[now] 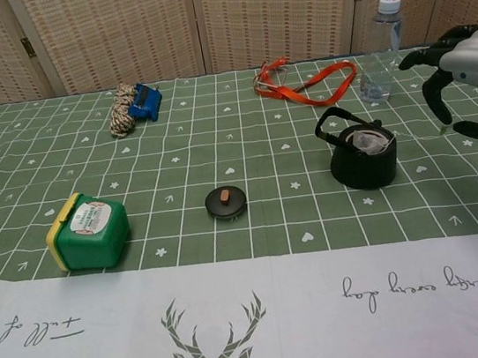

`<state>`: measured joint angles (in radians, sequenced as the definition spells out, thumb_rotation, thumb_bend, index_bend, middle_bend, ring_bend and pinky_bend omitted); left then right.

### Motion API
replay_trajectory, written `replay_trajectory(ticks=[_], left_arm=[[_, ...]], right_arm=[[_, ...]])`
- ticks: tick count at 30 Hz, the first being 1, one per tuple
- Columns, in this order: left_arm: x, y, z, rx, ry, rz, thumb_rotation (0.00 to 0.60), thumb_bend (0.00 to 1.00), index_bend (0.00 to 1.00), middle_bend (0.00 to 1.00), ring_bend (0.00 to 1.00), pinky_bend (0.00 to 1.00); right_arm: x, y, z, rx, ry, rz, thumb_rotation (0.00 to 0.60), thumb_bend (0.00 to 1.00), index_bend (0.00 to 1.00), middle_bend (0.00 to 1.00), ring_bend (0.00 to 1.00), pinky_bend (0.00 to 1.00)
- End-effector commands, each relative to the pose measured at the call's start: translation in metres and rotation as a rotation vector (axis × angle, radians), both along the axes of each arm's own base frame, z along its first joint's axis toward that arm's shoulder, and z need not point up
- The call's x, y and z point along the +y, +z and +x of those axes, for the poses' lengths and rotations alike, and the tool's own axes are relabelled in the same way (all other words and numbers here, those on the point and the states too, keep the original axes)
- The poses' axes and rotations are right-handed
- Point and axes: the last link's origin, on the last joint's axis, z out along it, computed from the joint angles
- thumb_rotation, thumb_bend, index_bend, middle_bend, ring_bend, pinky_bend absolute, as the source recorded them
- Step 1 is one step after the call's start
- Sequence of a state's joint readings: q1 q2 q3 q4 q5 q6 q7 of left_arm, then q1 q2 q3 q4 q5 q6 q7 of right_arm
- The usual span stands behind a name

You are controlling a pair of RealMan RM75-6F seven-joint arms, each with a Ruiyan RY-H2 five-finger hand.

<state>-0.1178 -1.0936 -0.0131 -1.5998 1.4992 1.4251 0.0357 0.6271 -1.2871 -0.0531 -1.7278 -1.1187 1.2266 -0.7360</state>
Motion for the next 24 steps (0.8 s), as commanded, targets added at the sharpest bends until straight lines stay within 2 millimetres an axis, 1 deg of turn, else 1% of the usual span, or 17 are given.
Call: replay_trajectory(ticks=[1,2,5,7,11,13,16,20,21,22,23,24], left_arm=[[0.001,-0.001,0.000,0.004,0.002,-0.002,0.600,0.24,0.00,0.05,0.04,0.00],[0.001,-0.001,0.000,0.006,0.002,-0.003,0.600,0.24,0.00,0.05,0.04,0.00],[0.001,-0.002,0.000,0.006,0.001,-0.006,0.600,0.24,0.00,0.05,0.04,0.00],[0.001,-0.002,0.000,0.005,0.002,-0.005,0.600,0.24,0.00,0.05,0.04,0.00],[0.001,-0.002,-0.001,0.007,0.004,-0.002,0.600,0.24,0.00,0.05,0.04,0.00],[0.002,-0.003,-0.001,0.009,0.007,-0.008,0.600,0.24,0.00,0.05,0.04,0.00],[0.002,-0.003,-0.001,0.006,0.007,-0.011,0.600,0.24,0.00,0.05,0.04,0.00],[0.002,-0.002,-0.001,0.003,0.005,-0.007,0.600,0.24,0.00,0.05,0.04,0.00],[0.003,-0.002,-0.002,0.002,0.006,-0.006,0.600,0.24,0.00,0.05,0.04,0.00],[0.003,-0.001,-0.002,0.001,0.005,-0.005,0.600,0.24,0.00,0.05,0.04,0.00],[0.002,-0.001,-0.002,0.000,0.005,-0.005,0.600,0.24,0.00,0.05,0.04,0.00],[0.002,-0.001,-0.002,-0.002,0.004,-0.005,0.600,0.24,0.00,0.05,0.04,0.00]], right_arm=[[0.009,0.001,-0.009,0.026,-0.044,0.011,0.600,0.45,0.31,0.01,0.02,0.00],[0.011,0.001,-0.011,0.034,-0.056,0.015,0.600,0.45,0.26,0.00,0.01,0.00],[0.015,-0.002,-0.014,0.051,-0.080,0.027,0.600,0.44,0.15,0.00,0.00,0.00],[0.017,-0.002,-0.014,0.050,-0.089,0.035,0.600,0.45,0.11,0.00,0.00,0.00],[0.021,0.000,-0.011,0.022,-0.125,0.068,0.600,0.44,0.09,0.00,0.00,0.00],[0.018,0.004,-0.003,-0.008,-0.163,0.097,0.600,0.44,0.07,0.00,0.00,0.00],[0.004,0.010,0.011,-0.029,-0.206,0.133,0.600,0.44,0.06,0.00,0.00,0.00],[-0.017,0.018,0.033,-0.037,-0.234,0.147,0.600,0.44,0.13,0.00,0.00,0.00],[-0.023,0.020,0.040,-0.036,-0.232,0.140,0.600,0.44,0.13,0.01,0.00,0.00],[-0.026,0.021,0.045,-0.036,-0.231,0.139,0.600,0.44,0.13,0.07,0.02,0.00],[-0.029,0.021,0.050,-0.040,-0.229,0.141,0.600,0.44,0.13,0.18,0.08,0.00],[-0.033,0.022,0.056,-0.043,-0.226,0.143,0.600,0.44,0.13,0.23,0.11,0.00]])
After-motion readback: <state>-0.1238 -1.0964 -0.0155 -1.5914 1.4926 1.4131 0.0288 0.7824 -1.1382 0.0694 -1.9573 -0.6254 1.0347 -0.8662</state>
